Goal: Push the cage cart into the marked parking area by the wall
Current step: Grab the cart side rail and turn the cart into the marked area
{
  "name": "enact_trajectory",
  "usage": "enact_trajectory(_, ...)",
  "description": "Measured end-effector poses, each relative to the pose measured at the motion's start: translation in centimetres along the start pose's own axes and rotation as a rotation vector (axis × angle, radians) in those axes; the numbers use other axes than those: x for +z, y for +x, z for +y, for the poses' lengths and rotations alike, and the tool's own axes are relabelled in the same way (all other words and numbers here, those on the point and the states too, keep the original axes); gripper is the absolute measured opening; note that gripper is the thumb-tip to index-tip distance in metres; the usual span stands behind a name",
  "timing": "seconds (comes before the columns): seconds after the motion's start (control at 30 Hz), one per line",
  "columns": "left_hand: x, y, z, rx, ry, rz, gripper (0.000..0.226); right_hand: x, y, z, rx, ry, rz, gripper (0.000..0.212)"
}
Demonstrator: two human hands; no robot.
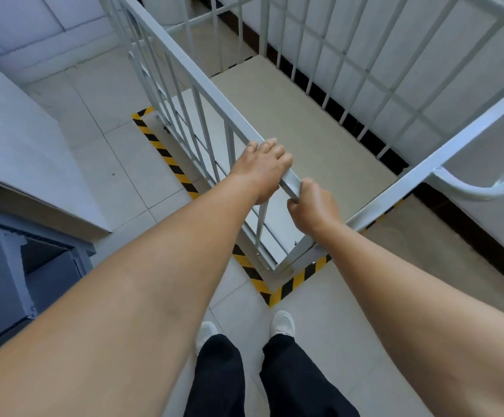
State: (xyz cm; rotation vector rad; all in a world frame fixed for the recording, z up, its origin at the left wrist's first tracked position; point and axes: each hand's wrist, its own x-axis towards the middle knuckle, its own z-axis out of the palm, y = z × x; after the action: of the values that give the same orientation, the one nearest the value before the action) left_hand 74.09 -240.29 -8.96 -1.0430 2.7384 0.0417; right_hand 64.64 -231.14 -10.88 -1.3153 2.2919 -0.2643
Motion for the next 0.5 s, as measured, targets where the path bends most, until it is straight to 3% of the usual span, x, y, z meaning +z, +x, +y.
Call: enact_trajectory(0.5,1.0,0.9,-1.2,0.129,0.032,0.036,0.033,0.4,0.0,-1.1,0.038,-0.007,0.028,0.003)
